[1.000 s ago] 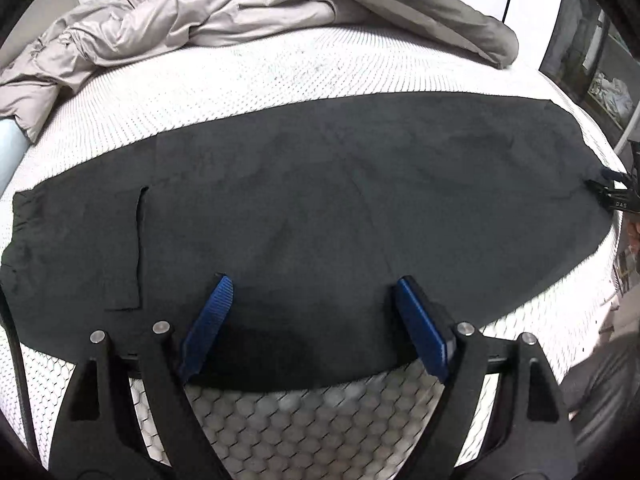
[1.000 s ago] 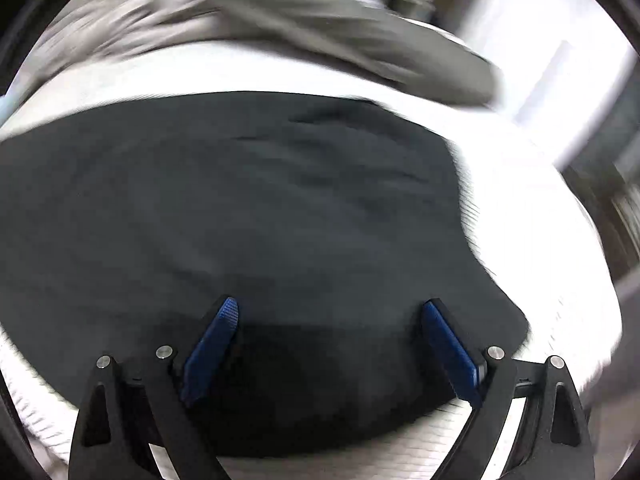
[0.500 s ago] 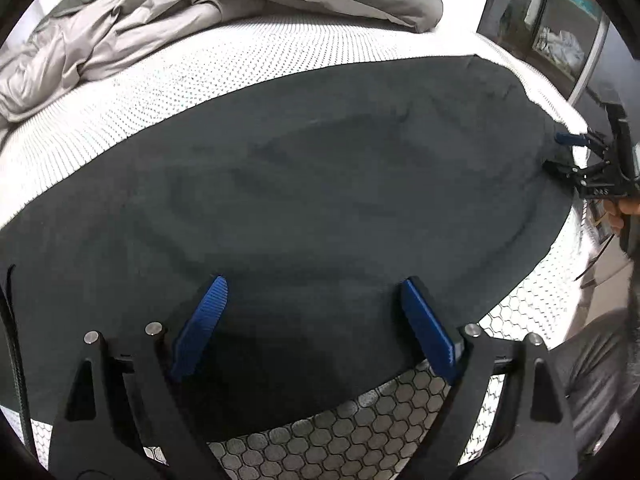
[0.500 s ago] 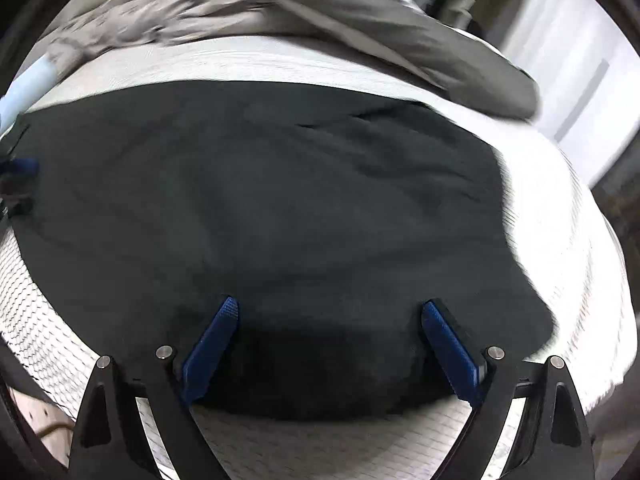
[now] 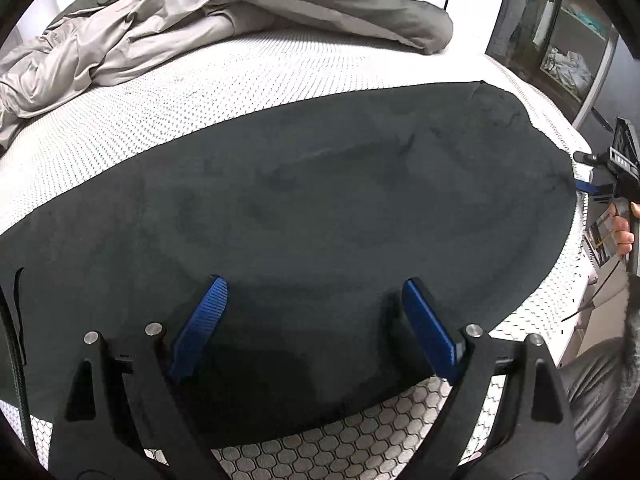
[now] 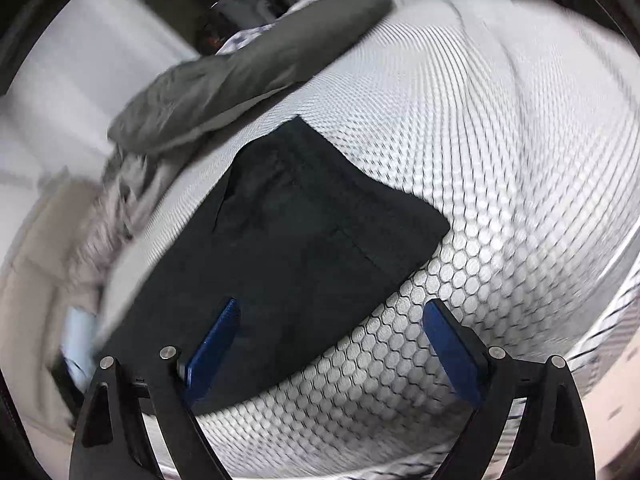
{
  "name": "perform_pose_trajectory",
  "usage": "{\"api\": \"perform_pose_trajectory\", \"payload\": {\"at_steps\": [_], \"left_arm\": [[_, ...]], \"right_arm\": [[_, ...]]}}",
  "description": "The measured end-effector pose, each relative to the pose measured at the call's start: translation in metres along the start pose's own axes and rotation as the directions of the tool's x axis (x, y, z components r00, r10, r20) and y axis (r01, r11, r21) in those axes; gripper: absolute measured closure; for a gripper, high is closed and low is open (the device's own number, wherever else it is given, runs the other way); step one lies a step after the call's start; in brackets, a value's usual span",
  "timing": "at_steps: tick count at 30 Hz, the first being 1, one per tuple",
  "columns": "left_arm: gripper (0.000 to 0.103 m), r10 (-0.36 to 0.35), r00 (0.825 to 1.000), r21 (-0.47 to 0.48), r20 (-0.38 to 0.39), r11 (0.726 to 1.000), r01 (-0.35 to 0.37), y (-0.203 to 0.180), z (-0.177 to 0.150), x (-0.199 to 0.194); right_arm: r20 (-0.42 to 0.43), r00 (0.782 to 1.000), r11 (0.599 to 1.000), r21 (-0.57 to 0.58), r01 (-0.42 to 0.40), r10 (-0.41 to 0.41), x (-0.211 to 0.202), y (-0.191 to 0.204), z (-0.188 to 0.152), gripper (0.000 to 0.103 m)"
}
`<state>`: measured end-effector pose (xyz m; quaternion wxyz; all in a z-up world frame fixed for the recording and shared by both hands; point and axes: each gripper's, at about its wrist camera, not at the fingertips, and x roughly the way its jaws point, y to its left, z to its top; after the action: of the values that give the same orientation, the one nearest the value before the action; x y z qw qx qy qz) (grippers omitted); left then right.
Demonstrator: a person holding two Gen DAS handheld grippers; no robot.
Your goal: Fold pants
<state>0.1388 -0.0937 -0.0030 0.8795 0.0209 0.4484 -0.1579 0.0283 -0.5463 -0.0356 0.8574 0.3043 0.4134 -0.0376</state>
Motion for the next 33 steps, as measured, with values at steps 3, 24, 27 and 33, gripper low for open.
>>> {"api": "perform_pose_trajectory", "payload": {"at_steps": [3,24,27,33], "left_arm": [[0.015,0.012,1.000,-0.004,-0.024,1.000,-0.012,0.001,-0.001,0.008],[0.015,-0.024,0.999,-0.212,0.023,0.977,0.028,0.037,0.004,-0.002],[0.024,-0.127,0.990,-0.256,0.065,0.957,0.139,0.036,0.009,-0.006],[0.038,-0.396,0.916,-0.307,0.065,0.866,0.395,0.012,0.023,0.015]], "right_arm": [[0.091,0.992,0.989,0.113,-0.097,0.087,0.019,-0.012,0.007,0.010],[-0.251,0.958,0.628,-0.726,-0.280,0.137,0.088,0.286,-0.105,0.043],[-0.217,0.954,0.617,-0.729,-0.298,0.205,0.062,0.272,-0.103,0.040],[0.018,0.998,0.817,-0.576,-0.036,0.057,0.049,0.192,-0.044,0.028]]}}
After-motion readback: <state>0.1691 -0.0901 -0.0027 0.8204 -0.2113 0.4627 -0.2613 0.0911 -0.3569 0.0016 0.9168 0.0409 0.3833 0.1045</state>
